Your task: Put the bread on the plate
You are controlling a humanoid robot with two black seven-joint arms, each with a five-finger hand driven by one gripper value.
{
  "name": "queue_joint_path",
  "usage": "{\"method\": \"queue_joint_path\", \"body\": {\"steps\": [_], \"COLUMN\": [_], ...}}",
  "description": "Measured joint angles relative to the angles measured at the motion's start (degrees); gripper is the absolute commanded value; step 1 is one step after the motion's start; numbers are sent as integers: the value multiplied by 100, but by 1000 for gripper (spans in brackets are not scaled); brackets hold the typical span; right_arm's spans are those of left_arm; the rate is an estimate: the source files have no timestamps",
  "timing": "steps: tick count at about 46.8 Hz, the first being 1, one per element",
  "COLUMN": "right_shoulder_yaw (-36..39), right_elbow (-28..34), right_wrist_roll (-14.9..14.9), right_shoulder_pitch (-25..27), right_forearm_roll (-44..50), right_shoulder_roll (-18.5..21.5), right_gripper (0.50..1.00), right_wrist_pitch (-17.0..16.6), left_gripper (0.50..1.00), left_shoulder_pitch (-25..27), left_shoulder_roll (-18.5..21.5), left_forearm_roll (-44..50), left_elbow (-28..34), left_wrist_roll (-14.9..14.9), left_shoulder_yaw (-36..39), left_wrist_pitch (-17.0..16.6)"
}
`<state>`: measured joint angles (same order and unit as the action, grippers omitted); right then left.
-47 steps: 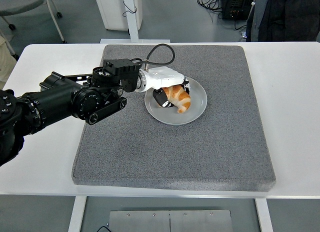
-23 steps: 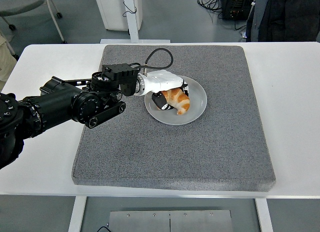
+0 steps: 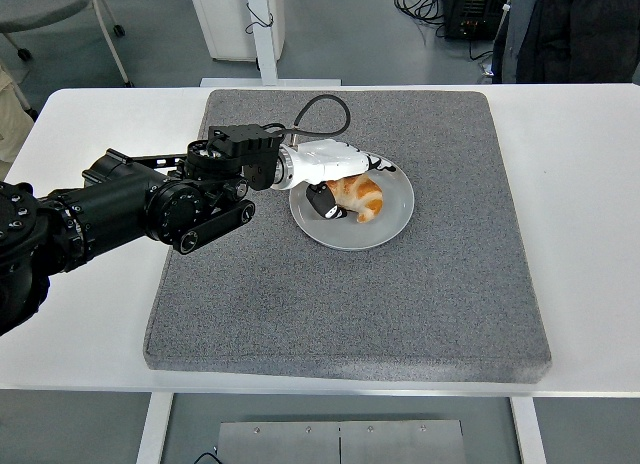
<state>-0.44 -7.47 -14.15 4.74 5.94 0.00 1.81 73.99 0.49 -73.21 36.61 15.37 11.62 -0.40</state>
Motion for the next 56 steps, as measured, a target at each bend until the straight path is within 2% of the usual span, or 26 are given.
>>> {"method": "queue_joint_path", "body": {"steps": [8,20,32,48,56], "right_shoulder_yaw": [0,0,0,0,0], "right_elbow": [0,0,0,0,0], "right_wrist_roll": [0,0,-1,0,0], "right_shoulder_pitch": [0,0,-1,0,0], "right_forearm_roll": [0,-1,-1,-2,-2], "right_shoulder_roll": [0,0,0,0,0], "right_gripper": [1000,1000,1000,1000,1000], "right_wrist_pitch": [1,3,1,-3,0], "left_gripper": [983,986,986,987,989], "left_shoulder_pitch": [121,835,1461,2301,2505], "left_shoulder_roll": [62,734,1219,1639,1831], "left_forearm_roll": [19,547,973,1820,2336], "left_elbow": [95,896,1118,1150,1147], "left_wrist_roll": [12,-4,1,0,1], "left_shoulder_yaw": [-25,-105,-108,-148,-379], "left_wrist_pitch": [3,539,789,1208,1405]}}
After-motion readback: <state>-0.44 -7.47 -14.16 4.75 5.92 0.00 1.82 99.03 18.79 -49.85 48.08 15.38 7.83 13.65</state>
